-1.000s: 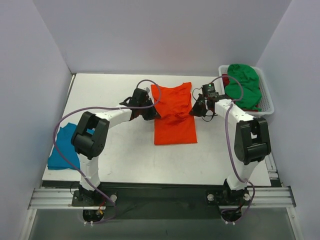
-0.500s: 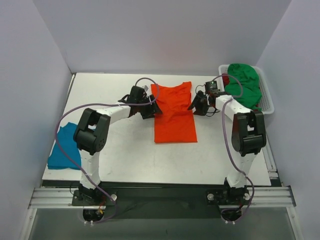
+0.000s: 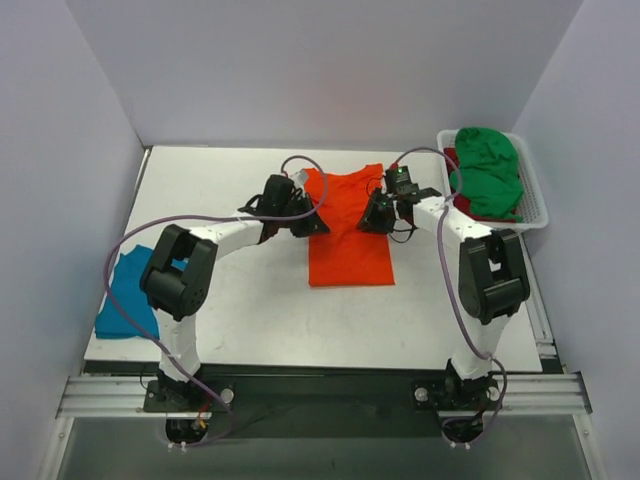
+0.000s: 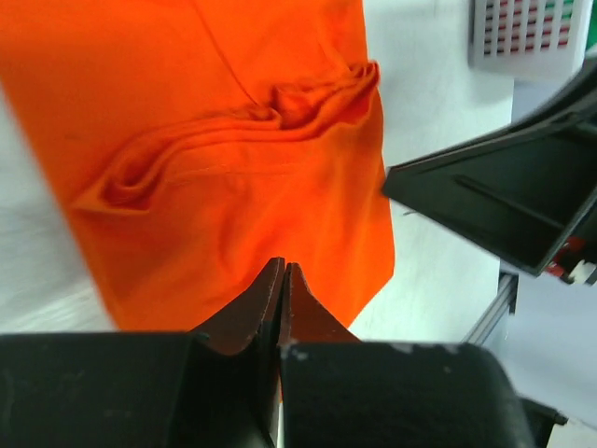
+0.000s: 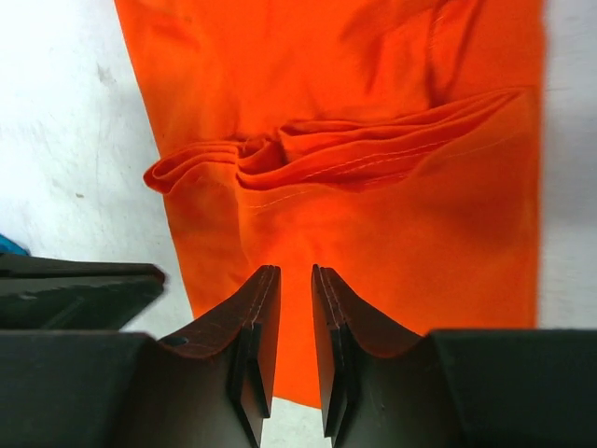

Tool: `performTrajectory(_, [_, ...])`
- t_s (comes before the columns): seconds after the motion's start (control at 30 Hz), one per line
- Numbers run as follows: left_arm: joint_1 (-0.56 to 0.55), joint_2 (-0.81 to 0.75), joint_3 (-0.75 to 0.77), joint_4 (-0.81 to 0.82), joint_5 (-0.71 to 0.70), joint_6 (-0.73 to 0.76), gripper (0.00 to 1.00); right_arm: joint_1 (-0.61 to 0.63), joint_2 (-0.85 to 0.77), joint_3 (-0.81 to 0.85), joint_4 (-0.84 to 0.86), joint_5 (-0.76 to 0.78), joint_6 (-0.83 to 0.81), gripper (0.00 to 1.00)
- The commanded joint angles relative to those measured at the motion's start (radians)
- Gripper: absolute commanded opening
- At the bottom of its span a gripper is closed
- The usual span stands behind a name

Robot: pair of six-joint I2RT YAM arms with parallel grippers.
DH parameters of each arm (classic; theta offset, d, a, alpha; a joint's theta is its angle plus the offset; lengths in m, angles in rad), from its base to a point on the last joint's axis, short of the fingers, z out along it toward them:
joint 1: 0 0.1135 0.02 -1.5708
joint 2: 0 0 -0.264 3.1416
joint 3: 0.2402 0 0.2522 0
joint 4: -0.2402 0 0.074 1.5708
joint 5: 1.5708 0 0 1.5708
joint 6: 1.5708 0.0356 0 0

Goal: Fold and stack the t-shirts
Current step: Fold the folded rectangular tshirt in 1/3 of the way

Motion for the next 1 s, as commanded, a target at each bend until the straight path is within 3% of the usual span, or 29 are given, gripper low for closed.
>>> performTrajectory(0.0, [-0.027,0.07,0.068,0.061,0.051,-0.021,0.04,0.022,0.063,0.04,-0.003,0.003,-0.005,0.22])
performTrajectory(0.2, [-0.006,0.194,0.135,0.028,0.002,-0.029,0.0,-0.03,0.189,0.097,0.005,-0.02,0.005,0.2])
performTrajectory(0.4, [0.042,0.22,0.101,0.023,-0.053,-0.059,0.0,-0.071,0.209,0.036,0.031,-0.052,0.027,0.23])
performTrajectory(0.7, [0.026,0.111,-0.112,0.064,-0.113,-0.085,0.0,-0.016,0.14,-0.125,0.068,-0.015,0.041,0.24])
performTrajectory(0.97, [0.0,-0.096,-0.373,0.127,-0.156,-0.092,0.0,0.085,0.025,-0.341,0.161,0.016,0.108,0.24])
